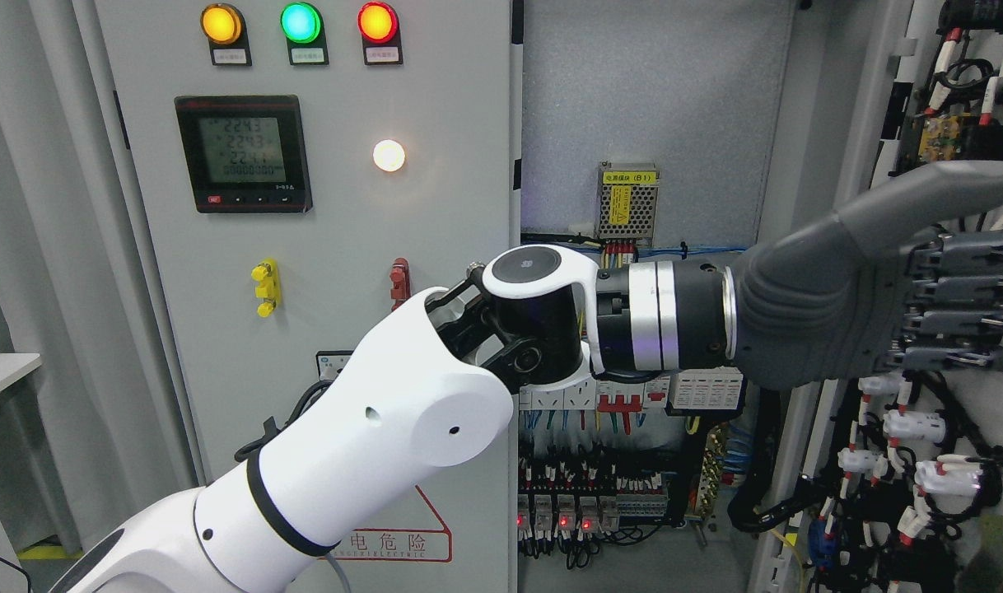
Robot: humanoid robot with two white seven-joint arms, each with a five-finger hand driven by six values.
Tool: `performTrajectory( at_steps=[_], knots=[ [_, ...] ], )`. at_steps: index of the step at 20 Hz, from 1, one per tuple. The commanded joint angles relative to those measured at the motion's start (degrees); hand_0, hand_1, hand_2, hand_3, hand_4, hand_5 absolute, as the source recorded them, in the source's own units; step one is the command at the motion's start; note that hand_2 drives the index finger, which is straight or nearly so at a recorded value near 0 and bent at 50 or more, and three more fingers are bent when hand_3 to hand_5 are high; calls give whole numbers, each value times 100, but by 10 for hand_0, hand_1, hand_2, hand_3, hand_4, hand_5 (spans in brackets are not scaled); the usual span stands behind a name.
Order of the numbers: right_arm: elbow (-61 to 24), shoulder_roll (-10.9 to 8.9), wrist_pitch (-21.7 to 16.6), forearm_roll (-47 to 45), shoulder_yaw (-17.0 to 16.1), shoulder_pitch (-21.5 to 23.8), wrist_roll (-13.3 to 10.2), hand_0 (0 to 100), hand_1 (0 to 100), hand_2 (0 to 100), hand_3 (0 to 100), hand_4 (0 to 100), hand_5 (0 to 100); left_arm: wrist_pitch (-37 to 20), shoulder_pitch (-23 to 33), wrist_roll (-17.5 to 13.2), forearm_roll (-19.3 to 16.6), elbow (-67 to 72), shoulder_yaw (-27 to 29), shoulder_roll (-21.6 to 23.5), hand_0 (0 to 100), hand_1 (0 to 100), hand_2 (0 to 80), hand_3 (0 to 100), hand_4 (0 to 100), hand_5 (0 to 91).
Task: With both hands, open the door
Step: 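Extend the left arm to push the silver-handled door fully open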
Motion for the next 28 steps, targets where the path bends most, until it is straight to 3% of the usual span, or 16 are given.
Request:
performTrajectory(
  at_steps=[1, 6, 11, 21, 26, 28],
  knots=[
    [123, -44, 25, -10, -402, 2, -6, 218, 0, 0, 0, 0, 0, -38, -167, 68, 120, -9, -503, -17, 288, 0, 27, 28, 35, 0],
    [123, -35, 17, -2, -411, 2, 11, 218, 0, 0, 0, 0, 0, -143, -299, 77, 330, 87, -574, -17, 288, 0, 27, 27, 35, 0],
    [132, -27, 25, 7, -402, 2, 11, 218, 0, 0, 0, 0, 0, -328, -633, 77, 822, 202, -916, -17, 288, 0, 27, 27, 35, 0],
    [132, -27, 25, 16, -358, -7, 20, 218, 0, 0, 0, 0, 0, -346, -642, 165, 841, 290, -1110, -17, 288, 0, 27, 28, 36, 0],
    [132, -44, 219, 24, -367, -7, 20, 218, 0, 0, 0, 0, 0, -443, -677, 165, 858, 299, -1119, -17, 288, 0, 27, 28, 35, 0],
    [132, -44, 219, 16, -367, -7, 20, 218, 0, 0, 0, 0, 0, -495, -765, 165, 1007, 299, -1119, -17, 288, 0, 27, 28, 35, 0]
  ],
)
